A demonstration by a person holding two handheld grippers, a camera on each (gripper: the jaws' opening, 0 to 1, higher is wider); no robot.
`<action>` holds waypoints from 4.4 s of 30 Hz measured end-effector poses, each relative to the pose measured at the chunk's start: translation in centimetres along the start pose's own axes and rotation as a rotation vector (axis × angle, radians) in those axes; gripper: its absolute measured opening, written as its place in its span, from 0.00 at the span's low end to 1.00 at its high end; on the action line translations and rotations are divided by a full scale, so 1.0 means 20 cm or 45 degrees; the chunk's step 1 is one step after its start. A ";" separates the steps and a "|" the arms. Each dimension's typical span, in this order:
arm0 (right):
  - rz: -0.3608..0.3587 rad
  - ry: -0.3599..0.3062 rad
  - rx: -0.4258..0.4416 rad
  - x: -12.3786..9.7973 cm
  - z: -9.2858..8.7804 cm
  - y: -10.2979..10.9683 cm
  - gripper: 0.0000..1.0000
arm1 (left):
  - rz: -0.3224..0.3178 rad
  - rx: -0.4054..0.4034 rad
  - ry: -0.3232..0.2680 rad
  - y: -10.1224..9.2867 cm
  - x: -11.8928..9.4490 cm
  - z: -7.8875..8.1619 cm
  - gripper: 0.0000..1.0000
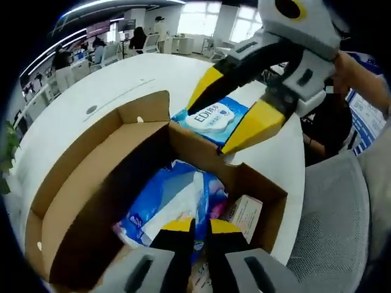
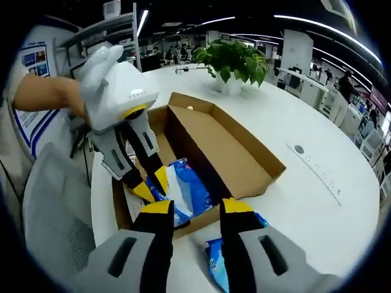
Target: Operate the shoe box by opening the lid, removing the specified soft item, and placing it in the target area until the item is outside and the box remains undamaged.
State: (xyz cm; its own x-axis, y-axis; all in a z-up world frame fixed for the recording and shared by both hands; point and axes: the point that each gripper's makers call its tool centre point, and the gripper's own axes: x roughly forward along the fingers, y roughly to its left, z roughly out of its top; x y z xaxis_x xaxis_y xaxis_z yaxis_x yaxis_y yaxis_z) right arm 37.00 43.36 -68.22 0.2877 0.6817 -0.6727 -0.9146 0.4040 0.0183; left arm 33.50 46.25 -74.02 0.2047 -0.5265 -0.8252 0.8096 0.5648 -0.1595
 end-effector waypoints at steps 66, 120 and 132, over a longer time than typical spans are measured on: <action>-0.026 -0.012 -0.097 -0.04 0.30 -0.01 0.00 | 0.027 -0.069 -0.136 -0.04 -0.41 0.27 0.00; -0.142 0.005 0.035 -0.75 -0.26 -0.42 0.00 | -0.231 0.221 -0.114 -0.58 0.07 0.96 0.00; -0.168 0.031 0.078 -0.87 -0.41 -0.54 0.00 | -0.279 0.257 -0.100 -0.65 0.22 1.10 0.00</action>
State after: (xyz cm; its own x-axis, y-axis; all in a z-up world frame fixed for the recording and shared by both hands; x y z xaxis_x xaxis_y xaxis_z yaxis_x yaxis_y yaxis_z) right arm 39.65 22.14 -62.82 0.3970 0.6055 -0.6898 -0.8500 0.5261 -0.0273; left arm 36.00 22.70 -63.69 0.0489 -0.6736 -0.7375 0.9306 0.2988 -0.2113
